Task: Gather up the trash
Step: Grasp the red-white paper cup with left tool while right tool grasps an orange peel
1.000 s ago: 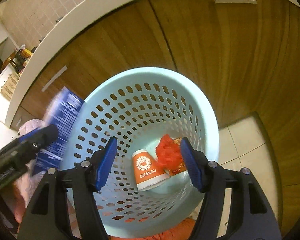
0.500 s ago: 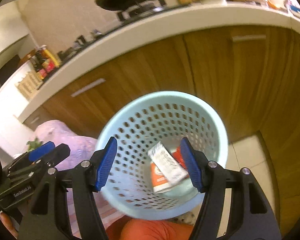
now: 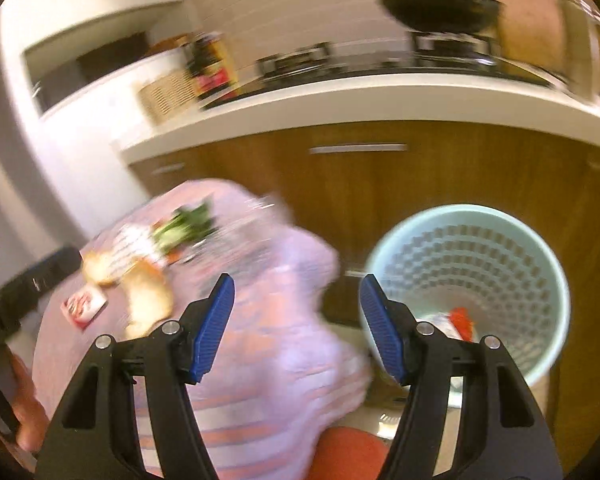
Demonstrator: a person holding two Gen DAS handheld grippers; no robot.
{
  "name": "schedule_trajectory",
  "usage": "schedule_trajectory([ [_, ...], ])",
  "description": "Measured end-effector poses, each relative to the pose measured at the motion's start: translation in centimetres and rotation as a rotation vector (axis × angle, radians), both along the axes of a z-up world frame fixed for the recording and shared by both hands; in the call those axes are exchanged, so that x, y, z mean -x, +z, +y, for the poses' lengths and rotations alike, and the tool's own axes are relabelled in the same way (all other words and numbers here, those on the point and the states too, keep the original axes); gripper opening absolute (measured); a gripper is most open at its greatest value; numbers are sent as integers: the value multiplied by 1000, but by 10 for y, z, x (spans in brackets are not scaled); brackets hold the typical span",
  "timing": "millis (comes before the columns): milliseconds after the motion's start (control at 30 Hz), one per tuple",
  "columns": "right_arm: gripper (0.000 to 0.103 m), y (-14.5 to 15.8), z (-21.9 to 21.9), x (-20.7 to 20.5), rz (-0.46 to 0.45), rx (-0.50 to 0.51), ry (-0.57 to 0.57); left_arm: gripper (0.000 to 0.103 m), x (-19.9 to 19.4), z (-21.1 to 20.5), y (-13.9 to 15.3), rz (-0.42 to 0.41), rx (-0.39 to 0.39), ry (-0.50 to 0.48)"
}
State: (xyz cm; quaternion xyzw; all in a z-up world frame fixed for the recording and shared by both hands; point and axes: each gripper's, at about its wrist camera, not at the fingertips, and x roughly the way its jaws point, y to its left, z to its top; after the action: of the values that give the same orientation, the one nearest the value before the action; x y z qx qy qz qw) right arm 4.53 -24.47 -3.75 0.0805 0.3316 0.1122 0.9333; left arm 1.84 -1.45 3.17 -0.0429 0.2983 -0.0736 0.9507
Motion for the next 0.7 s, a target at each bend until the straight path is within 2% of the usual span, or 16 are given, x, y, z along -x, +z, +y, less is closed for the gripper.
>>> schedule_trajectory([
  [100, 62, -2, 35, -1, -21, 23, 66, 79, 12, 47, 0, -12, -7, 105],
  [300, 62, -15, 87, -8, -41, 69, 152, 80, 19, 128, -12, 6, 1, 282],
  [467, 62, -25, 109, -19, -47, 78, 169, 80, 3, 167, -37, 73, 35, 321],
  [700, 62, -31, 111, -29, -33, 74, 162, 80, -27, 185, -79, 193, 132, 264],
])
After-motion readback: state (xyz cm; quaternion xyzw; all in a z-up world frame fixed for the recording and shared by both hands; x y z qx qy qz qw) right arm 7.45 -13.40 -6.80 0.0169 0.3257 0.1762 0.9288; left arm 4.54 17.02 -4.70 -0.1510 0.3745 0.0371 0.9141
